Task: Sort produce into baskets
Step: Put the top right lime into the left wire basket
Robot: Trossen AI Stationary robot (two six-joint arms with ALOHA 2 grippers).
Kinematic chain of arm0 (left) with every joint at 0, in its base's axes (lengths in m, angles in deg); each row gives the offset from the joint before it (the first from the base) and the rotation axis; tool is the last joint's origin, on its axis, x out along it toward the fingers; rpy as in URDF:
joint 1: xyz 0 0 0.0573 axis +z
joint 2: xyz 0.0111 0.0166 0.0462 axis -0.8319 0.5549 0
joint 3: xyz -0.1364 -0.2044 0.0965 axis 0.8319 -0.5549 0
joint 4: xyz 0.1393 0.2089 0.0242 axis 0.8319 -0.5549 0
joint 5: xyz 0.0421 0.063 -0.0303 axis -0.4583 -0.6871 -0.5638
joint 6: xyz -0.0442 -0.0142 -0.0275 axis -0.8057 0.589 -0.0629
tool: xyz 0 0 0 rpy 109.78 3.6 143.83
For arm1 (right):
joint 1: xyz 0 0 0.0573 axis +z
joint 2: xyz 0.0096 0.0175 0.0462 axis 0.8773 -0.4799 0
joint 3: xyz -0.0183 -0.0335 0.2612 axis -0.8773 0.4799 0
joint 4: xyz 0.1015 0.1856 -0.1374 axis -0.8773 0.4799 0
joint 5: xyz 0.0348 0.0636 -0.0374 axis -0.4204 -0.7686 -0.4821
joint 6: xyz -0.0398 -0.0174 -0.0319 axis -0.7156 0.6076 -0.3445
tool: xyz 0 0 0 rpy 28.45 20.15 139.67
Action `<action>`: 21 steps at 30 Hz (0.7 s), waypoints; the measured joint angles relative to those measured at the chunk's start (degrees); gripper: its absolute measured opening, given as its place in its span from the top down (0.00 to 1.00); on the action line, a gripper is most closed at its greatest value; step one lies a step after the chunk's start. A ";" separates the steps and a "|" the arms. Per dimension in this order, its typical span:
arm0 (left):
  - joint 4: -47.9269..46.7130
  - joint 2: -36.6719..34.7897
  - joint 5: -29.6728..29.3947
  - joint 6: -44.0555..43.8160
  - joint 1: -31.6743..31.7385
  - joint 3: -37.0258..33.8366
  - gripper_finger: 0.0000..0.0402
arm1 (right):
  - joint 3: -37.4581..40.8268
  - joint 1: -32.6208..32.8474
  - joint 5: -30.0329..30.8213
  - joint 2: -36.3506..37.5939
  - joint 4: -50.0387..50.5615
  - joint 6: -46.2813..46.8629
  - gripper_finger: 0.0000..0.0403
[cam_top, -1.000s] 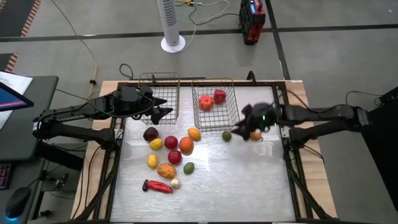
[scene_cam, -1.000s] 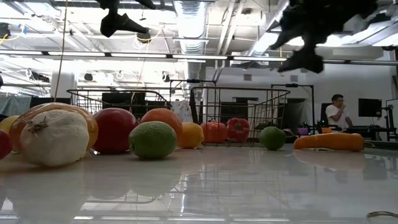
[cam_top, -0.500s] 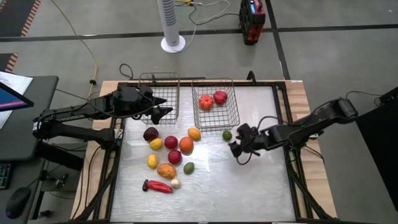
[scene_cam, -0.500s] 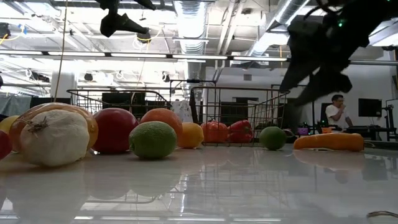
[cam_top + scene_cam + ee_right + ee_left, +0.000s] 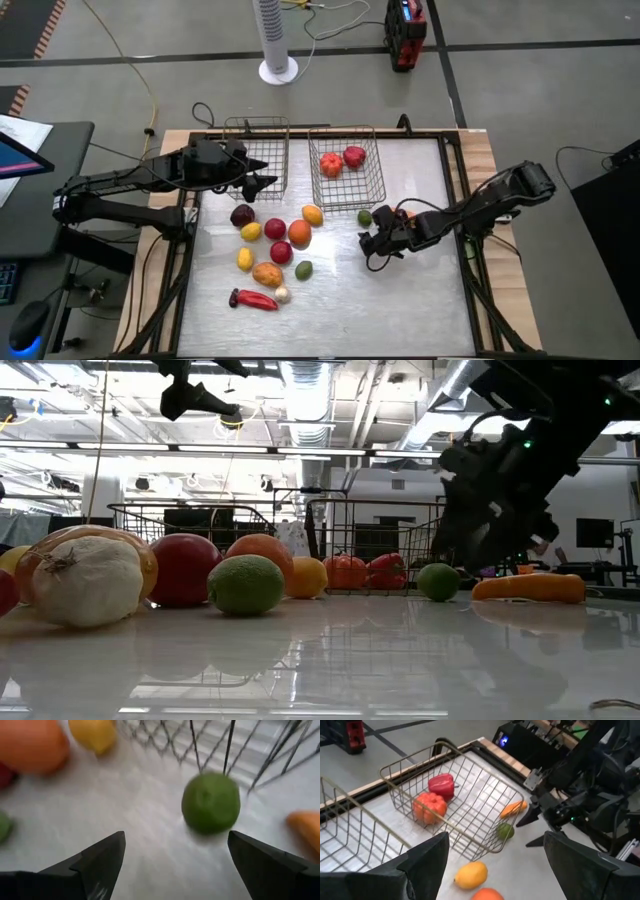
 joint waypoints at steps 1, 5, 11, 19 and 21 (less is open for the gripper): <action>-0.61 0.00 0.00 0.00 0.00 0.00 0.22 | 0.00 0.30 2.28 -0.48 -1.35 0.02 0.06; -2.50 0.01 0.02 -0.27 0.01 0.00 0.22 | -0.04 0.94 9.44 -2.77 -4.58 -0.34 0.06; -4.65 0.02 0.22 -0.69 0.00 0.00 0.22 | -0.04 -0.68 10.39 -7.75 -8.20 -2.08 0.06; -6.53 0.02 0.22 -0.44 0.02 0.00 0.22 | -0.02 -2.15 9.97 -12.29 -13.45 0.33 0.11; -6.89 0.02 0.24 -0.44 0.00 0.00 0.22 | -0.04 -2.02 10.01 -12.20 -13.75 0.04 0.15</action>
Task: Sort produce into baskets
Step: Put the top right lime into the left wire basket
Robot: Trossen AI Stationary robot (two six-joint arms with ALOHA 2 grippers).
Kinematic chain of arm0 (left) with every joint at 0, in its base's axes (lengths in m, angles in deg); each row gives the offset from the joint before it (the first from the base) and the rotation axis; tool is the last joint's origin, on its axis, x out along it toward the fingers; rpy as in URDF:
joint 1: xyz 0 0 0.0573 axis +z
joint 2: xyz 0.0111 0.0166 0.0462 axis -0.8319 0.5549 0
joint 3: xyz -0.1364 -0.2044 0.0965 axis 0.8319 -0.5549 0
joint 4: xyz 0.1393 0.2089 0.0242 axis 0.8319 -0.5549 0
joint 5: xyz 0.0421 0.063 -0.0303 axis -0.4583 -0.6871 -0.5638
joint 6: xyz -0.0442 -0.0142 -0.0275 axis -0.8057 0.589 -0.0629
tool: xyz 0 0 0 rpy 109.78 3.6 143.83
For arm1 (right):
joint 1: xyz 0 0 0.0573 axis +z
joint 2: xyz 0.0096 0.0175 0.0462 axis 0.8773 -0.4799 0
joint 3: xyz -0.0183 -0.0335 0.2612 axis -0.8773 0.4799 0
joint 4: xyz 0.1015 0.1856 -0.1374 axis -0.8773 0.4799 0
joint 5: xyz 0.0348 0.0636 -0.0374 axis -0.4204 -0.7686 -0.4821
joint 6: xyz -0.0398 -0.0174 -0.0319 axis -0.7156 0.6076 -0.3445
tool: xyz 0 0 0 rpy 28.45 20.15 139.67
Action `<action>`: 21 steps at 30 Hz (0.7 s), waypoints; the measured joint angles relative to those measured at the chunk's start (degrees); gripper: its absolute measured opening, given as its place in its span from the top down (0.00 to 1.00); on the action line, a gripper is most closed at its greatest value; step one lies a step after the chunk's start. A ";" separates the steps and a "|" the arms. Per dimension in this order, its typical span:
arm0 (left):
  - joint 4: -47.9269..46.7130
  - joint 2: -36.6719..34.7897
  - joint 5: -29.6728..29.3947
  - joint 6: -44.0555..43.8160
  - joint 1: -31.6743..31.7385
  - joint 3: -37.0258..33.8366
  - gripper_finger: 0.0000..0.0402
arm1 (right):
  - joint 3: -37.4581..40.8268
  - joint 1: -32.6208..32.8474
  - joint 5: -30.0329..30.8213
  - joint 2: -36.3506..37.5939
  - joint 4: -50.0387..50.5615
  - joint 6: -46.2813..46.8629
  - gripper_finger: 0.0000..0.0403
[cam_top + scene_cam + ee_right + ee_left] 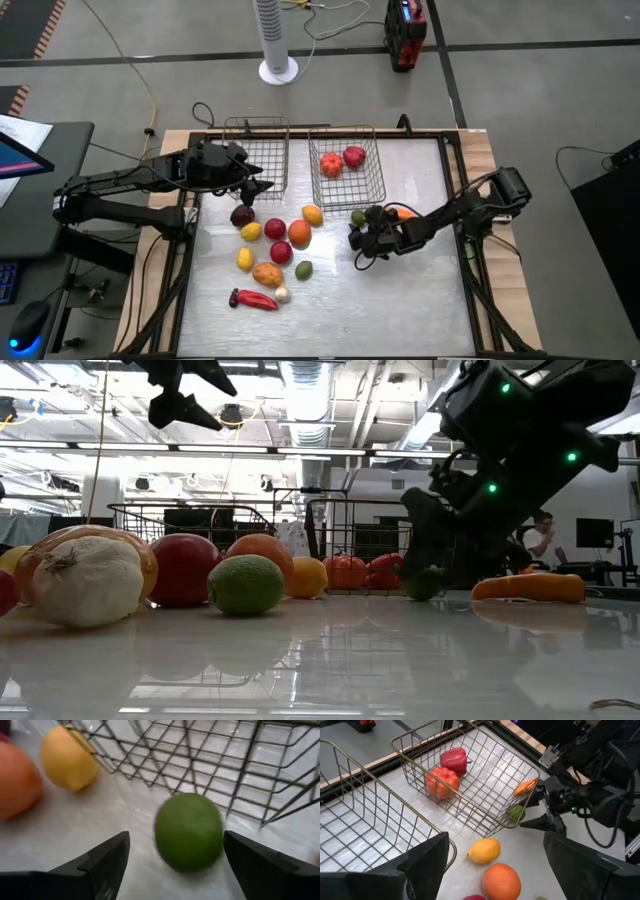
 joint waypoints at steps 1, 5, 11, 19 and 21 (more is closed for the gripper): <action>-0.05 0.00 -0.01 0.00 0.00 0.00 0.22 | -0.02 -0.03 -0.02 0.00 0.06 -0.56 0.17; -0.01 0.00 -0.05 0.14 0.00 0.00 0.22 | 0.00 -0.66 -0.04 0.00 0.24 -1.51 0.27; 0.02 0.00 -0.09 0.44 0.00 0.00 0.22 | 0.00 -1.53 -1.62 0.16 0.13 -1.51 0.42; 0.13 0.00 -0.36 0.20 0.01 0.00 0.22 | -0.29 -0.83 -9.10 2.21 -0.77 -2.10 0.47; 0.24 0.00 -0.28 -0.44 0.00 0.00 0.22 | -0.76 -0.22 -11.46 4.19 -0.61 -3.47 0.45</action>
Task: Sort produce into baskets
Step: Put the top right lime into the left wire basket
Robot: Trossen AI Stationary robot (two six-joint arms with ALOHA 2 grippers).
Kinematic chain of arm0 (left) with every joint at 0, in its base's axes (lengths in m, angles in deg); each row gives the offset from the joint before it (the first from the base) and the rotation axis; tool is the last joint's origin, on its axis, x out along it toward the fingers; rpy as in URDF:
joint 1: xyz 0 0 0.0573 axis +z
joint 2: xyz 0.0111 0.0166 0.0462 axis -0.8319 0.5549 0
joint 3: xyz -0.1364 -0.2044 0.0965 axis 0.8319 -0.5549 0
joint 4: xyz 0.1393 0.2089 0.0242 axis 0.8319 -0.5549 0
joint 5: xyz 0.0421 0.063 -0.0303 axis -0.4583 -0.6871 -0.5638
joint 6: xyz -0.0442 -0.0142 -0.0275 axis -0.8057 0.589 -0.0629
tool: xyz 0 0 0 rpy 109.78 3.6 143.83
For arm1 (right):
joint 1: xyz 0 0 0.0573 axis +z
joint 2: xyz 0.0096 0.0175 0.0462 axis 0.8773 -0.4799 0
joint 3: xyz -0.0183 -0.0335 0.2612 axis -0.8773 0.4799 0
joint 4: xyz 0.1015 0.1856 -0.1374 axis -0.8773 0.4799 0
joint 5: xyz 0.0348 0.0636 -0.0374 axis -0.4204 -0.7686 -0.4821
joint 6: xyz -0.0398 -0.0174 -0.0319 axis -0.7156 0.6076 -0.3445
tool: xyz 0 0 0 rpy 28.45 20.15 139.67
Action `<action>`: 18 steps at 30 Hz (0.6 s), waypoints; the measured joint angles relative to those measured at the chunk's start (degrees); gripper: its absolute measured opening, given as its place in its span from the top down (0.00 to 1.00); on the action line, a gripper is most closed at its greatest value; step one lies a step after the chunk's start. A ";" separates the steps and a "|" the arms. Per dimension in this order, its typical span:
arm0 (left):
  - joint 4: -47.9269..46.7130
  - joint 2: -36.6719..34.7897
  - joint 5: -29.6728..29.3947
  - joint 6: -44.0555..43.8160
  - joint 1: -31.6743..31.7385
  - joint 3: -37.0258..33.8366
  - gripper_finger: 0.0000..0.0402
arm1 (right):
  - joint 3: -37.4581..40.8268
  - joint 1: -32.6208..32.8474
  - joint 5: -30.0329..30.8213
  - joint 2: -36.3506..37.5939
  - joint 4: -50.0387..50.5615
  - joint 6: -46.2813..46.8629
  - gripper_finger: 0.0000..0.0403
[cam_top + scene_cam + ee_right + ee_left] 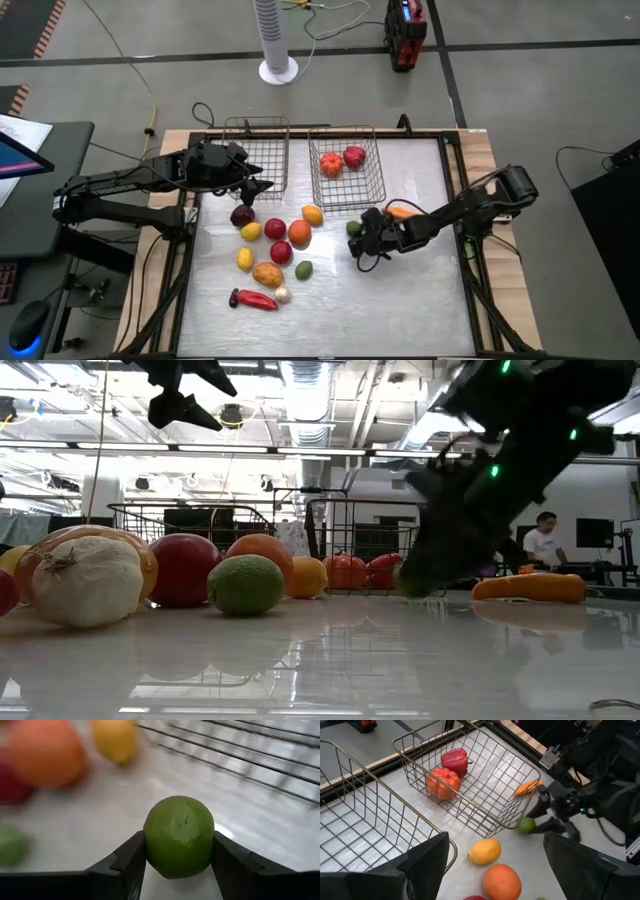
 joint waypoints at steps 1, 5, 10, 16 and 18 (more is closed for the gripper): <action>0.00 0.00 0.08 -0.11 0.02 0.00 0.22 | -0.59 0.17 -1.25 1.29 -0.14 -1.14 0.45; -0.10 0.42 2.25 1.36 0.02 0.00 0.22 | -3.50 1.07 -5.17 6.72 -0.39 -8.33 0.46; 1.68 1.13 6.03 6.75 -0.51 -0.07 0.22 | -9.00 -1.12 -6.37 12.36 -1.65 -16.96 0.46; 9.34 4.62 6.64 20.86 -6.46 -0.04 0.22 | -14.92 -8.59 -14.94 13.40 -3.14 -22.52 0.45; 13.78 6.67 4.63 26.96 -8.95 0.02 0.22 | -16.93 -10.87 -18.78 12.82 -3.15 -22.52 0.45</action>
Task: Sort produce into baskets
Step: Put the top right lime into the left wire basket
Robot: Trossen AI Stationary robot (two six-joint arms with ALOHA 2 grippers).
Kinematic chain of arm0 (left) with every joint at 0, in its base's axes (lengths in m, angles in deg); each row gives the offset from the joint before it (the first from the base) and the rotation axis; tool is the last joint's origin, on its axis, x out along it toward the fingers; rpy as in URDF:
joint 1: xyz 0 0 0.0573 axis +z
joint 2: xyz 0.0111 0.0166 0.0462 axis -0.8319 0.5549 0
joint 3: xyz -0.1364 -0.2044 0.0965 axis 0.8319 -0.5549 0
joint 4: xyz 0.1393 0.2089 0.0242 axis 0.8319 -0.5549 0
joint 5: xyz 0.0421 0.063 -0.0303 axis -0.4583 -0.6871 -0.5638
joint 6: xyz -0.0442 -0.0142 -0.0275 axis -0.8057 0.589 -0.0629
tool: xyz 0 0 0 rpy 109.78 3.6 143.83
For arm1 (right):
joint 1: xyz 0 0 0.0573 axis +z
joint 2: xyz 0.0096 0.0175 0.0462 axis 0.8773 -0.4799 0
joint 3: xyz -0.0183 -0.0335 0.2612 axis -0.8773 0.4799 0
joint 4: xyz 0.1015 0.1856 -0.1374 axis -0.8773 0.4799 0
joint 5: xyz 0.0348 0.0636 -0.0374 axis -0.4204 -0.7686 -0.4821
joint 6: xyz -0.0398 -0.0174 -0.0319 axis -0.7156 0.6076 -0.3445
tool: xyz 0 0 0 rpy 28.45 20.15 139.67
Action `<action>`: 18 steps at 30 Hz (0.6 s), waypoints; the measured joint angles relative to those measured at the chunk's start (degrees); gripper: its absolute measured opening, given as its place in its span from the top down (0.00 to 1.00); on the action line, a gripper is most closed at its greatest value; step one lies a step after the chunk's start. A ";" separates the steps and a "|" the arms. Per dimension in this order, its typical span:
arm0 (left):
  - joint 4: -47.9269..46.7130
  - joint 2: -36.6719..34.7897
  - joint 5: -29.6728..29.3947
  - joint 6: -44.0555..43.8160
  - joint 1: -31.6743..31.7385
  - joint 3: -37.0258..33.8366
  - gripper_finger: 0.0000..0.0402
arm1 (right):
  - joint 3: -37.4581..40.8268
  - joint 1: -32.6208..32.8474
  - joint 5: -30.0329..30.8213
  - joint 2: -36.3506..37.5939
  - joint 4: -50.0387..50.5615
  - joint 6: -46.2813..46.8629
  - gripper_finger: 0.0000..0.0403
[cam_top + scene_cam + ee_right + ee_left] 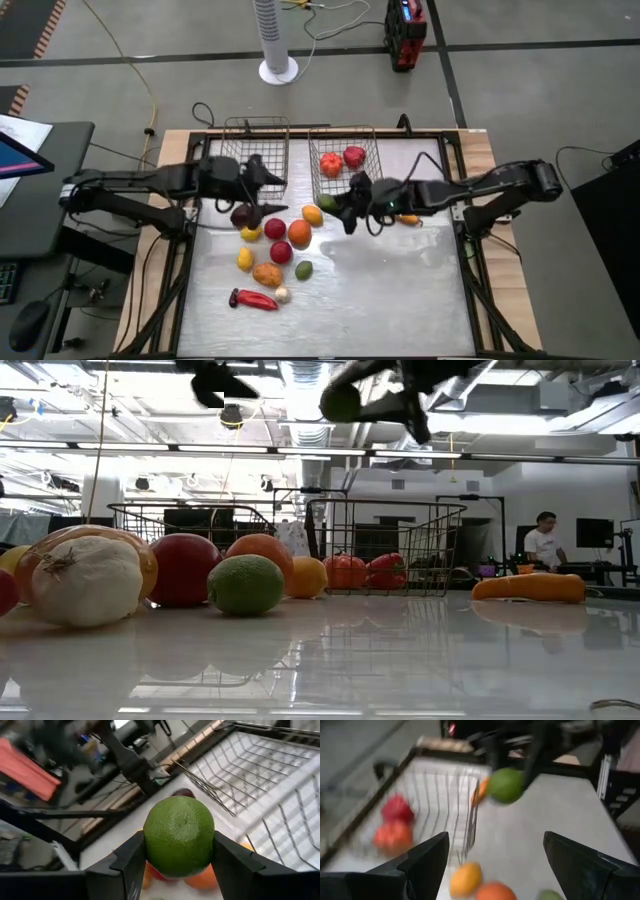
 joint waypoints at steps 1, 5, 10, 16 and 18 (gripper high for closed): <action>0.97 1.26 -1.84 2.74 -1.19 0.00 0.22 | -0.68 -0.88 -1.76 -0.07 0.16 0.00 0.45; 1.51 5.83 -9.34 8.91 -4.17 1.82 0.22 | -2.67 -3.85 -6.70 0.27 -0.16 1.01 0.45; 6.02 10.53 -12.24 12.97 -5.69 4.29 0.22 | -3.42 -6.46 -14.70 0.87 -0.19 4.97 0.45; 8.16 15.19 -13.47 18.40 -6.00 8.50 0.22 | -3.33 -7.44 -18.25 0.87 0.37 9.54 0.45; 8.26 16.99 -13.51 20.63 -6.16 9.92 0.22 | -3.33 -7.42 -18.43 0.87 0.29 10.68 0.45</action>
